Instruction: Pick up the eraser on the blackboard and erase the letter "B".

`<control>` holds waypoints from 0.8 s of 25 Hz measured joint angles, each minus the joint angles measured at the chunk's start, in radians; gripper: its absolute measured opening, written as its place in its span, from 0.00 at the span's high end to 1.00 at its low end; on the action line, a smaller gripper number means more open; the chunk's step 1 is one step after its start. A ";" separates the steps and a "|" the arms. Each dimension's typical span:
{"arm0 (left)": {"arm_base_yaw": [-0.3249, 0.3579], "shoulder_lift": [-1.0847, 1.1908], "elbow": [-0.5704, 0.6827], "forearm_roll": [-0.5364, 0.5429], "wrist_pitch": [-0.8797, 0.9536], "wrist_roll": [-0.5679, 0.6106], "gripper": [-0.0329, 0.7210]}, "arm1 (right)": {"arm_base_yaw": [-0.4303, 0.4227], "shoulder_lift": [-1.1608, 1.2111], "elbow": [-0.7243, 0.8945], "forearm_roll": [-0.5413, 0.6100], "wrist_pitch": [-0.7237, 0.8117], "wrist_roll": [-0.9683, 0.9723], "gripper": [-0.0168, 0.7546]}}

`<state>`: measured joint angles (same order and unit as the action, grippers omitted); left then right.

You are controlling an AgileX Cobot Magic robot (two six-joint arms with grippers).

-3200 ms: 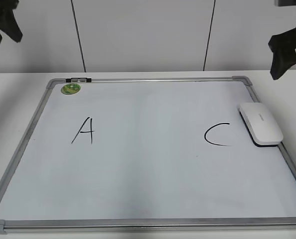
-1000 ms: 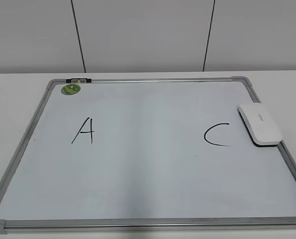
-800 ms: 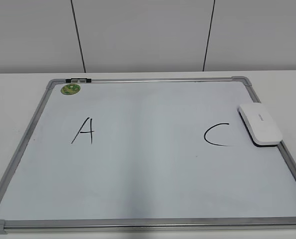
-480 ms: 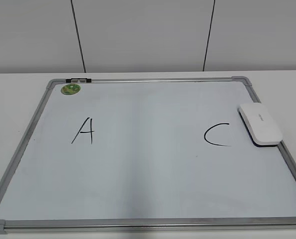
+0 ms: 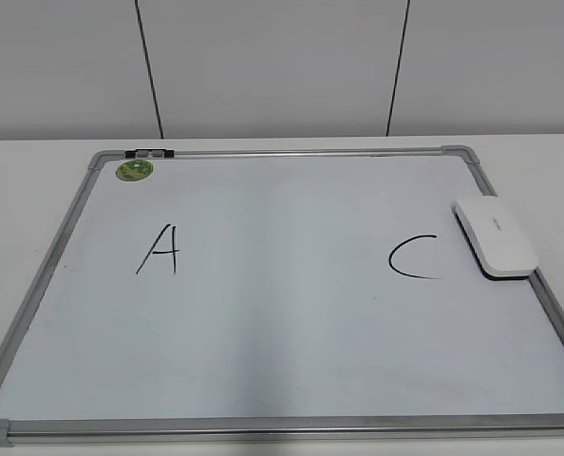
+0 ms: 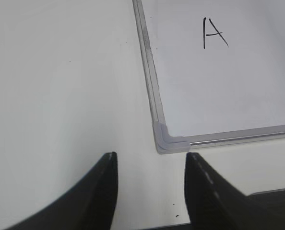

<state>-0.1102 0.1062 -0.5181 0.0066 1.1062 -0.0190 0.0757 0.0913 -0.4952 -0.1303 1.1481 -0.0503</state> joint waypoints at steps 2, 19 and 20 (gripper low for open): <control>0.002 0.000 0.000 0.000 0.000 0.000 0.50 | -0.014 0.000 0.000 0.000 -0.002 0.000 0.21; 0.116 -0.091 0.002 0.002 -0.002 0.000 0.57 | -0.155 -0.109 0.000 0.000 -0.002 0.000 0.21; 0.116 -0.091 0.002 0.002 -0.002 0.000 0.57 | -0.155 -0.109 0.000 0.000 -0.002 0.000 0.21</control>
<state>0.0057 0.0156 -0.5165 0.0090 1.1039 -0.0190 -0.0794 -0.0176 -0.4952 -0.1303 1.1465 -0.0503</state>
